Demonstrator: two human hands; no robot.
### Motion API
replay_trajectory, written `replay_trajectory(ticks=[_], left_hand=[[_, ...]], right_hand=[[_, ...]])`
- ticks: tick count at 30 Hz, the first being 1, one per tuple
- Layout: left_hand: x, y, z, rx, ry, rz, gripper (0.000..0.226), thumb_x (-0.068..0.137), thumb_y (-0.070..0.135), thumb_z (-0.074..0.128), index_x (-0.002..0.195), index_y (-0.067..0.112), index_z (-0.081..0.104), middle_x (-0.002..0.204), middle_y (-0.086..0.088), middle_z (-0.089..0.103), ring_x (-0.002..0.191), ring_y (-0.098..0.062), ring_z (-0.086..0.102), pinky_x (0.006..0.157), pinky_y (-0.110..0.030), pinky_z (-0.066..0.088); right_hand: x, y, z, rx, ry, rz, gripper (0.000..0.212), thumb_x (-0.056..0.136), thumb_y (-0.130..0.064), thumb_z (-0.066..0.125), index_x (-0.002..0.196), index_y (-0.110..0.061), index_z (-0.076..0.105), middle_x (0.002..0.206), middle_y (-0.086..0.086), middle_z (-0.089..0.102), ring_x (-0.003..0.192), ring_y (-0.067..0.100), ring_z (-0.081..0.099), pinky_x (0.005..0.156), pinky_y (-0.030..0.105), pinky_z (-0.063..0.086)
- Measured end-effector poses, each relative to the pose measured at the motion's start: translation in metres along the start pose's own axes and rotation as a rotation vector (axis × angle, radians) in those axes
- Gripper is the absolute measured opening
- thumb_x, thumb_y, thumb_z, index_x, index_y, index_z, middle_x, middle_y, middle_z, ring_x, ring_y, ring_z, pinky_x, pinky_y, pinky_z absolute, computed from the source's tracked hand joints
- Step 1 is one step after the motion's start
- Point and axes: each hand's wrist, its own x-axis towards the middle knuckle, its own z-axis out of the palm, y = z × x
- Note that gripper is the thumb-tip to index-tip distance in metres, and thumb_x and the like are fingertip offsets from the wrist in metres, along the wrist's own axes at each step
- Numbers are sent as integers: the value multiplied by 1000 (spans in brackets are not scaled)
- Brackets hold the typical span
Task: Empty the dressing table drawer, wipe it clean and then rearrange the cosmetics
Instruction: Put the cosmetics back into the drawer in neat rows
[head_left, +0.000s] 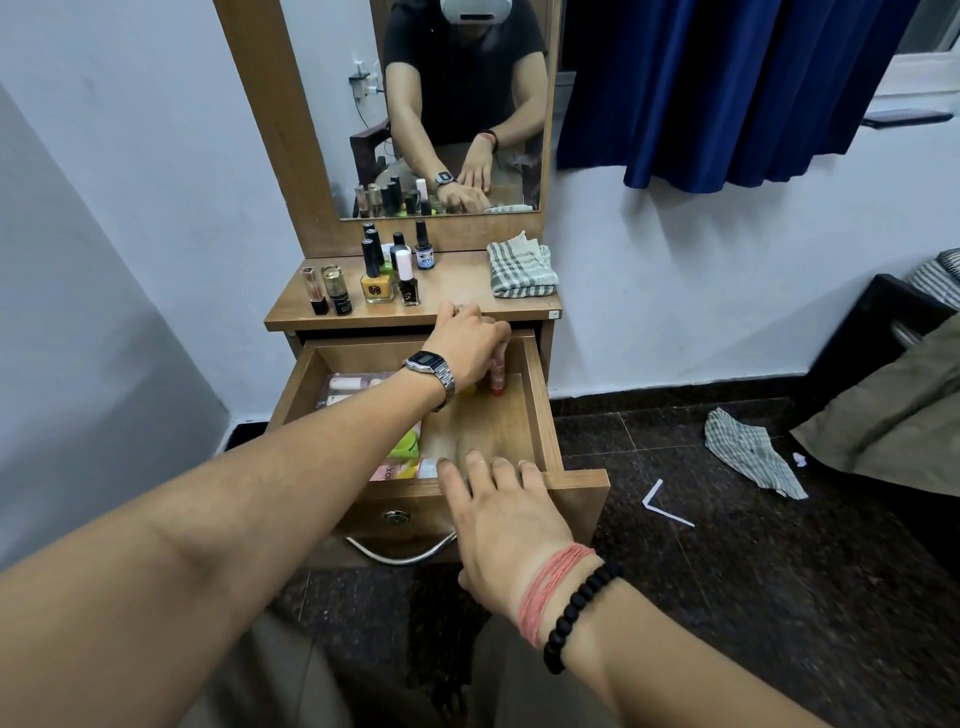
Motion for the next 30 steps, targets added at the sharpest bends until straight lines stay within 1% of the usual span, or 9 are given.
replay_trajectory(ticks=[6,10,11,16,19,21,23,25,30], left_hand=[[-16,1,-15,46,35,83,15,85,21,49,96,25,58,104,5,60,100,-20,50,78,-35,23],[-28,-7,-31,25,104,115,17,85,18,47,99,23,57,103,4,61,98,-20,54,74,-30,16],[-28,-10,-37,21,125,112,18,85,17,47,98,23,57,101,4,61,96,-20,54,74,-29,17],[-25,-31,-65,-40,226,77,21,82,8,48,96,16,62,97,-3,63,92,-24,57,80,-35,38],[-15,-49,-76,-46,302,-21,31,83,2,48,107,13,64,110,-8,62,98,-29,55,87,-37,43],[-7,-60,-79,-33,324,-115,37,85,1,47,117,12,63,121,-8,59,107,-29,53,91,-37,43],[-2,-68,-80,-29,320,-193,38,88,2,48,121,12,63,127,-8,58,113,-29,53,93,-38,44],[1,-72,-80,-9,296,-243,38,89,1,48,122,12,64,127,-9,59,115,-30,54,93,-39,46],[0,-77,-78,10,197,-325,31,92,7,49,117,12,66,117,-15,65,109,-33,59,89,-42,49]], right_hand=[[0,-1,0,-12,0,-4,80,96,-28,51,153,-13,-3,158,19,6,143,36,16,117,51,11],[0,-2,0,-19,-5,0,81,95,-29,52,153,-13,-2,158,19,7,142,36,17,116,50,13],[0,-2,0,-23,-10,3,83,94,-30,54,153,-13,-2,157,19,7,142,36,17,116,50,13],[0,-3,-1,-35,-28,6,90,91,-30,59,153,-14,-4,158,17,5,142,35,17,116,49,14],[0,-3,-1,-43,-28,5,92,90,-30,60,153,-14,-5,159,16,4,142,34,17,116,49,15],[0,-3,-1,-46,-31,6,92,91,-31,60,153,-14,-5,159,17,4,142,35,17,116,49,15],[1,-3,-1,-44,-34,4,90,92,-30,58,153,-13,-6,159,18,4,142,35,17,117,50,13],[1,-2,-1,-36,-33,2,88,93,-30,56,153,-13,-6,159,18,4,143,35,17,117,50,13],[0,-1,-1,-19,-25,-2,85,94,-29,54,153,-13,-4,159,17,6,142,35,16,117,50,13]])
